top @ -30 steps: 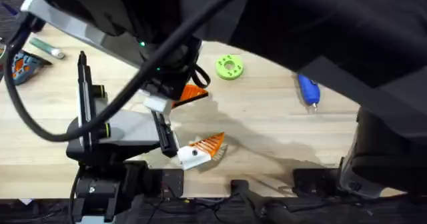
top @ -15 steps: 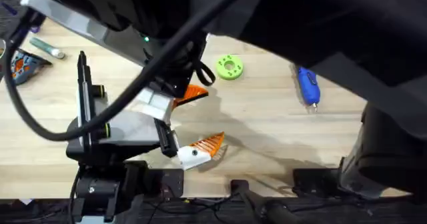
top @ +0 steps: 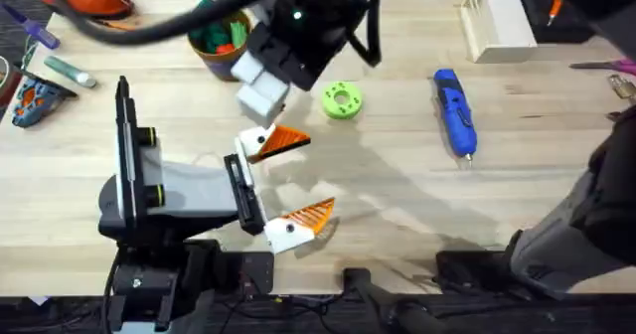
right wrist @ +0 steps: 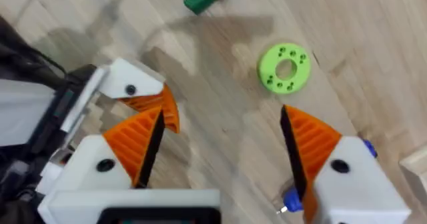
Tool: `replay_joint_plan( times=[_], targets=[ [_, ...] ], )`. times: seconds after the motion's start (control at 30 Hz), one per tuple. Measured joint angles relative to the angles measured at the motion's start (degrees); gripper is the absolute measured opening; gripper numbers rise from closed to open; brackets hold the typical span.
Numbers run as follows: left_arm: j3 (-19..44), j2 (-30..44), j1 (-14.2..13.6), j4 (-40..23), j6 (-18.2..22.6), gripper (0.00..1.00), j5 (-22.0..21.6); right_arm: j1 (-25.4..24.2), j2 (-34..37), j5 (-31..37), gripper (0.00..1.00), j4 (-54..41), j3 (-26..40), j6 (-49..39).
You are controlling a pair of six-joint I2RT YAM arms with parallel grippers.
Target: Pick up the gripper from the table and insert it into the empty holder that is missing its gripper. Then pick up a screw, insert it into the mounting hole, and use the screwdriver to tighten it. Finally, clean up the table by picking up the vegetable and placing it into the bucket.
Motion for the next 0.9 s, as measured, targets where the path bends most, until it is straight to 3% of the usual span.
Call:
replay_joint_plan(
  times=[0.27, 0.37, 0.5, 0.67, 0.77, 0.9],
  targets=[
    [0.00, 0.00, 0.00, 0.00, 0.00, 0.999, 0.00, -3.00, -1.21, 3.14, 0.993, -0.95, 0.00, 0.98],
    [0.00, -0.01, 0.00, 0.00, 0.00, 0.999, 0.00, -5.05, -5.47, 3.90, 0.993, 0.22, -1.89, 1.95],
    [0.00, -0.01, 0.00, 0.00, 0.00, 0.999, 0.00, -7.34, -11.92, 4.16, 0.993, 5.25, -12.52, 3.16],
    [0.00, 0.00, 0.00, 0.00, 0.00, 0.999, 0.00, -11.52, -21.44, 4.13, 0.993, 14.75, -31.72, 5.71],
    [0.00, 0.00, 0.00, 0.00, 0.00, 0.999, -0.02, -16.98, -27.04, 4.11, 0.992, 16.63, -40.10, 8.40],
    [0.00, -0.01, 0.00, 0.00, 0.00, 0.999, -0.02, -27.23, -32.02, 3.84, 0.992, 16.35, -45.59, 11.56]
  ],
)
